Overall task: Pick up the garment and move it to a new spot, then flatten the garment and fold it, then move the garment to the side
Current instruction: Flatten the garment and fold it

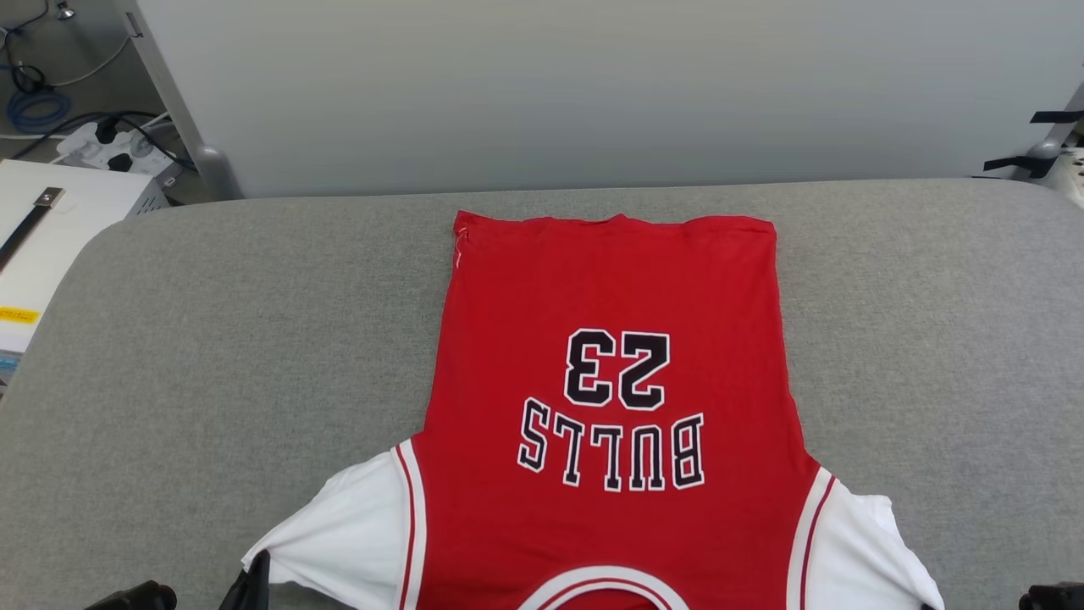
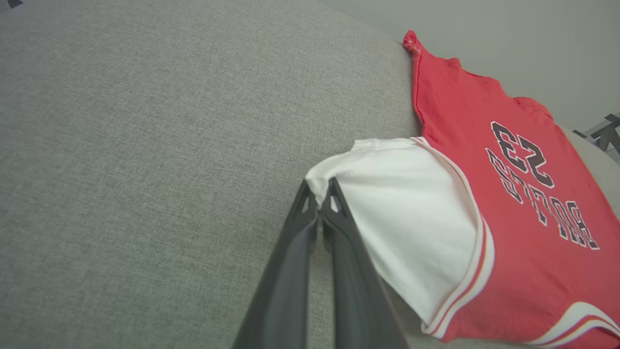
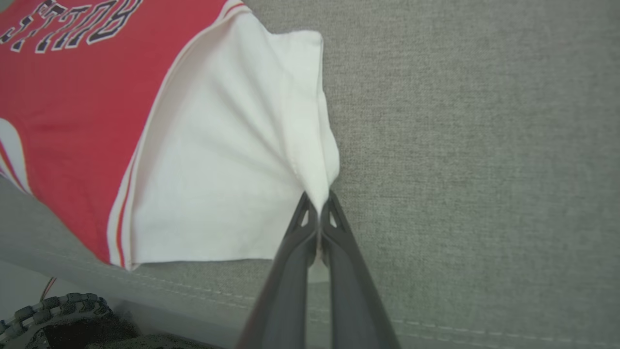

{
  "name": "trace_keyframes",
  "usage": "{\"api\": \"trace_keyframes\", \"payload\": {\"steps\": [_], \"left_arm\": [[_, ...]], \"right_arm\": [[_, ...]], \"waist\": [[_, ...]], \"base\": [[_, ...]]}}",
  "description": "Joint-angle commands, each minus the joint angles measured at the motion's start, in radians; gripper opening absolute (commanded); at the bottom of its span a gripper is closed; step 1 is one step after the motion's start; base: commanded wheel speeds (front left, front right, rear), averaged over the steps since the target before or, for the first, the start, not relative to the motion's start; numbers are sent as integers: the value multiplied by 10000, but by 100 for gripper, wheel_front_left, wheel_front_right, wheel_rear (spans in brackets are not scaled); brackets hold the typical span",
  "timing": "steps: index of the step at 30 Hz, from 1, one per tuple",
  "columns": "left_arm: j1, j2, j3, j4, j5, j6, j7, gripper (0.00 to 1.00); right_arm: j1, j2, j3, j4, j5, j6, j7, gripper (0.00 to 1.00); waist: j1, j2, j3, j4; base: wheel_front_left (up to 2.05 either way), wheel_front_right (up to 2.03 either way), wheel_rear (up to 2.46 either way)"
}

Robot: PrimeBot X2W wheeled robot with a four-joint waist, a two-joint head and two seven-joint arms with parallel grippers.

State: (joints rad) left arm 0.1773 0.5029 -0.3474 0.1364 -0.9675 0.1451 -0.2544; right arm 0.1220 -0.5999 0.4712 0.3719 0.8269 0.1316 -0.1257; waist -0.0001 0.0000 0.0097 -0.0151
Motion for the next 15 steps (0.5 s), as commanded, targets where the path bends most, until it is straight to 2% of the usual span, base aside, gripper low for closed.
{"api": "trace_keyframes", "payload": {"steps": [1, 2, 3, 4, 10, 15], "left_arm": [[17, -23, 5, 21, 105, 65, -12, 0], [-25, -50, -22, 22, 118, 64, -10, 0], [-87, -80, -58, 22, 145, 61, -10, 0], [-145, -106, -91, 19, 176, 56, -10, 0], [-645, -369, -271, -113, 525, 46, -29, 0], [-1077, -675, -161, -321, 1063, 218, -59, 0]], "right_arm": [[96, 98, -247, -123, -189, -9, 83, 0], [85, 162, -392, -210, -288, -9, 105, 19], [64, 244, -594, -310, -399, -9, 142, 44], [42, 303, -756, -412, -493, -9, 161, 98], [-351, 504, -2012, -1551, -1250, -9, 250, 100], [-1440, 443, -3617, -2821, -1872, -9, 722, 100]], "waist": [[1, 0, 27, 33], [1, 0, 41, 44], [1, 0, 60, 59], [1, 0, 84, 76], [1, 0, 420, 208], [1, 0, 970, 439]], "base": [[0, 0, 0], [0, 0, 0], [0, 0, 0], [0, 0, 0], [0, 0, 0], [0, 0, 0]]}}
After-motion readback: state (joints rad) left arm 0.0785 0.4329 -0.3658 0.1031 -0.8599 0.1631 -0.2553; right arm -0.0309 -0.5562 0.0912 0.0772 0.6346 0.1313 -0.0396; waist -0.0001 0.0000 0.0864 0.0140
